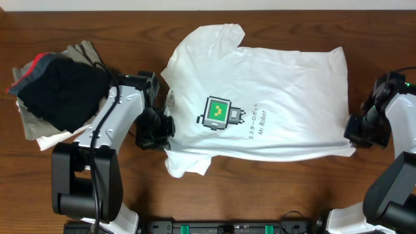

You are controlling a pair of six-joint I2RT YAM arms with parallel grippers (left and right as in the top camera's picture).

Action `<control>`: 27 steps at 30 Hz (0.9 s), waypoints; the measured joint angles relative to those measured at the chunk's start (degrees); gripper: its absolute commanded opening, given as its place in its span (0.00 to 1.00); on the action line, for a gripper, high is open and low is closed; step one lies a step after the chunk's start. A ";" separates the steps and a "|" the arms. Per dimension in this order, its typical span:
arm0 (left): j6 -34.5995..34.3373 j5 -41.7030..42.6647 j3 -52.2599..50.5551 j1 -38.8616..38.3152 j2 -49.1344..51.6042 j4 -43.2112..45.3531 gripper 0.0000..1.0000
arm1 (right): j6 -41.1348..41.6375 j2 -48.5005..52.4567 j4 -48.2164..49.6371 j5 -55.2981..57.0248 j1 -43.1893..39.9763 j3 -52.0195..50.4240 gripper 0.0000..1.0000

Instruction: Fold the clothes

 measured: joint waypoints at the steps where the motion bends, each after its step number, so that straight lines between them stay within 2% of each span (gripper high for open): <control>1: 0.02 -0.39 0.00 0.09 0.00 1.46 0.06 | 0.11 0.00 1.20 0.00 0.00 0.00 0.01; 5: -0.26 -1.38 0.02 1.14 0.00 9.38 0.06 | 0.15 0.00 7.56 -0.35 0.00 -0.04 0.01; 15: -7.52 -1.81 0.28 3.06 0.00 35.26 0.06 | 0.61 0.00 21.66 -2.78 0.00 -0.09 0.01; 25: -10.56 -1.81 0.28 3.04 0.00 45.18 0.07 | 2.08 2.75 25.51 -3.45 0.00 -0.09 0.01; 27: -10.54 -1.84 0.28 3.04 0.00 46.01 0.14 | 2.27 4.59 25.81 -3.48 0.00 -0.09 0.03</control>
